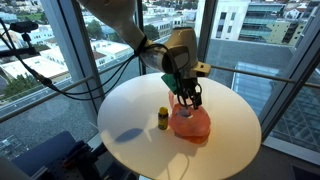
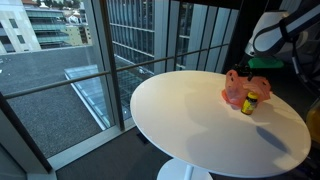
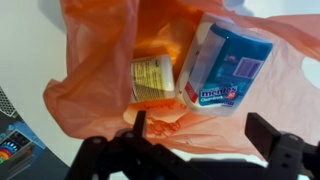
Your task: Pick up the mentos packet from the orange plastic and put it on the table
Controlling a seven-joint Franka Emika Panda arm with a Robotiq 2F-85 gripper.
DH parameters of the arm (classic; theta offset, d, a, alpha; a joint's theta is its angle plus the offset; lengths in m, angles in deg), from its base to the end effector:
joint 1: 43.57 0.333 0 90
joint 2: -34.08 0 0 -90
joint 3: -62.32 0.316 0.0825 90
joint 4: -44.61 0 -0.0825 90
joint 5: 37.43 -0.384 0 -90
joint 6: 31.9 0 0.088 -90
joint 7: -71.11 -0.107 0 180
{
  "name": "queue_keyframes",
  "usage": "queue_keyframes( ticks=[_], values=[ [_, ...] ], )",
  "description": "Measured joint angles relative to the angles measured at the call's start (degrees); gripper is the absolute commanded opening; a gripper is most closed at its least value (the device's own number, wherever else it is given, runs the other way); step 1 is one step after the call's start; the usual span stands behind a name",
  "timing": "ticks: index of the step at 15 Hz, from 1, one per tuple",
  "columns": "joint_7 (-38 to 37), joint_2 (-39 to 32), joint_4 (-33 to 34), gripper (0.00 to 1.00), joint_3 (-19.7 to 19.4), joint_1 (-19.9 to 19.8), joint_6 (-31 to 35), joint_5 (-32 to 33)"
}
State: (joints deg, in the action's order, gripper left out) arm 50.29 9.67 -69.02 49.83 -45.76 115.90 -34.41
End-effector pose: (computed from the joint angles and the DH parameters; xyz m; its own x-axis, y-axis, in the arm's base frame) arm 0.6105 -0.1524 0.2715 0.8370 -0.5070 0.2059 -0.5272 -0.8480 0.0551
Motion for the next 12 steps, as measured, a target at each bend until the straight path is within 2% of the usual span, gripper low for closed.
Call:
queue_keyframes(
  ticks=[12],
  values=[
    [-3.7,-3.4,0.0,1.0,0.0,0.9,-2.6,0.0]
  ],
)
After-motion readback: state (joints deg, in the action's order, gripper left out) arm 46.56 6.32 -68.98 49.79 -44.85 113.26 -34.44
